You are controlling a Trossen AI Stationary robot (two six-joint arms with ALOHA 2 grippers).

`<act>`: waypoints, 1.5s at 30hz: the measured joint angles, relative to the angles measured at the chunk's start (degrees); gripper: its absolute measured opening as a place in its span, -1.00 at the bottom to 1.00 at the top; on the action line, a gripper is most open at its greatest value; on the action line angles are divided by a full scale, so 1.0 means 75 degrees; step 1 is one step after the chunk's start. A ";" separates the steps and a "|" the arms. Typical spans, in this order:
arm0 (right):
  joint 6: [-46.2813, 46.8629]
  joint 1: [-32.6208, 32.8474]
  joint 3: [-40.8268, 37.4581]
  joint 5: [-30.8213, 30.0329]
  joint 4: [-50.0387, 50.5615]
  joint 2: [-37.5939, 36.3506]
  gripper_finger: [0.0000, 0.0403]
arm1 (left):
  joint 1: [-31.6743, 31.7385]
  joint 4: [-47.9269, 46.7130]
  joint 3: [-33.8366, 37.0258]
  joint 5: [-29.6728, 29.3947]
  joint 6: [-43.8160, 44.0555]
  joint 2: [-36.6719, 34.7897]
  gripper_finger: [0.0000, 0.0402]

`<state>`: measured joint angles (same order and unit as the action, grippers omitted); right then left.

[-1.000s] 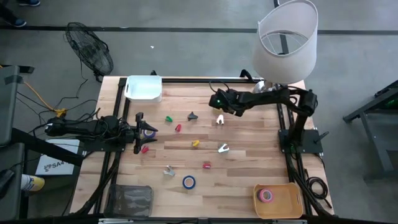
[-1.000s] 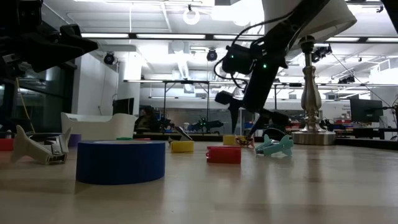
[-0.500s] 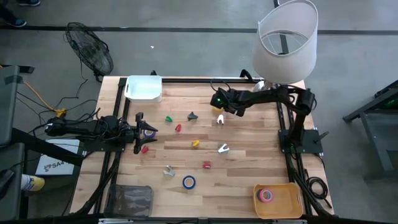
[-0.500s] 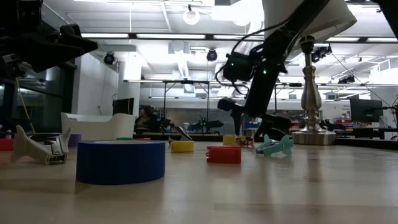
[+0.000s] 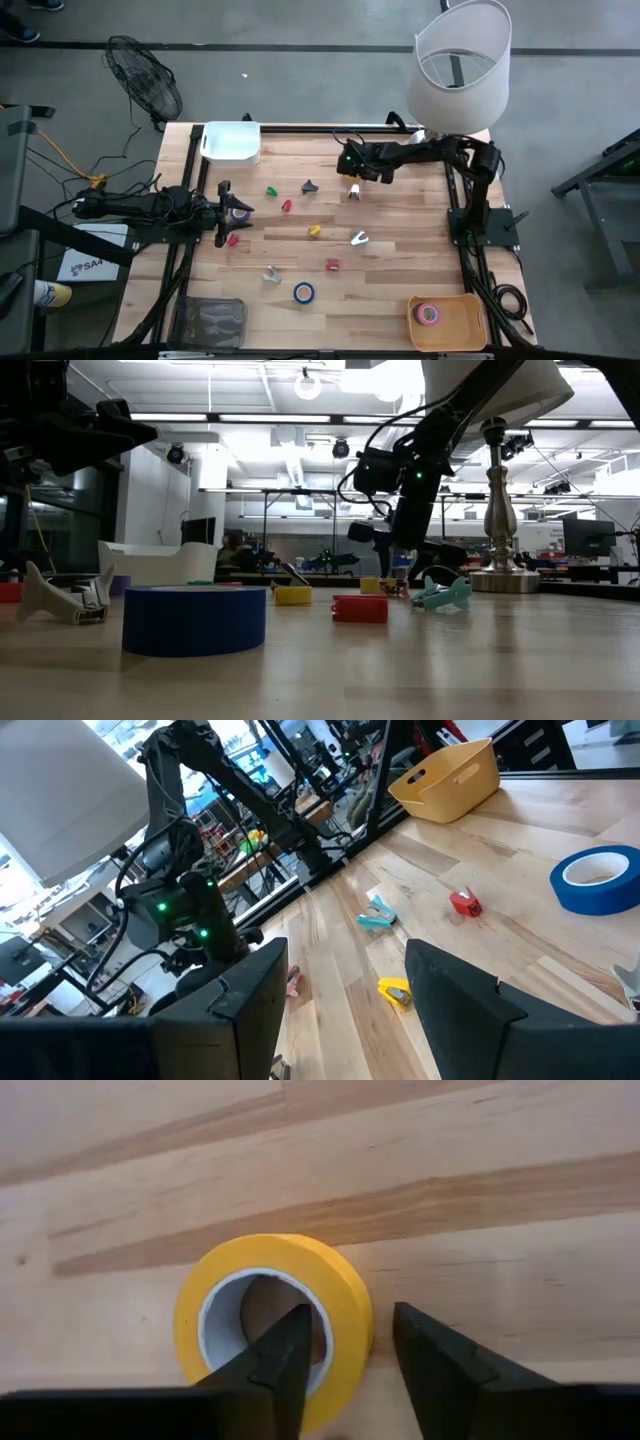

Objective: Pick and place Stapler, Stapler remover, tape
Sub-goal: Put the yellow tape into the yellow bin

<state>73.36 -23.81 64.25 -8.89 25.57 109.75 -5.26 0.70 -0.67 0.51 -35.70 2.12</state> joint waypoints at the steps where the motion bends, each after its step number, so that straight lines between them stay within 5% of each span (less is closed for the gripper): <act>1: -0.0119 0.0000 0.0000 0.0033 0.0025 0.0000 -0.42 | -0.0003 0.0001 0.0000 0.0000 -0.0003 -0.0001 -0.01; 8: -0.1142 0.0005 -0.0005 0.0238 0.0141 -0.0024 -0.83 | -0.0003 0.0001 0.0000 -0.0001 -0.0002 -0.0001 -0.01; 17: -0.2033 0.0250 -0.0078 0.0342 0.0822 -0.0536 -0.84 | -0.0003 0.0001 0.0000 -0.0003 -0.0001 0.0001 -0.01; 26: -0.3103 0.0930 -0.0052 -0.0134 0.2631 -0.2273 -0.84 | 0.0000 0.0001 0.0000 -0.0003 -0.0001 -0.0001 -0.01; 34: -0.3088 0.2577 -0.0043 -0.0073 0.5423 -0.3778 -0.84 | -0.0003 0.0001 0.0000 -0.0002 0.0000 -0.0001 -0.01; 45: -0.0871 0.5762 -0.0044 -0.0025 0.7247 -0.4687 -0.84 | -0.0001 0.0001 0.0000 -0.0003 -0.0001 -0.0001 -0.01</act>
<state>66.83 19.41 63.92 -9.08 79.92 74.61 -5.27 0.70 -0.67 0.49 -35.71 2.11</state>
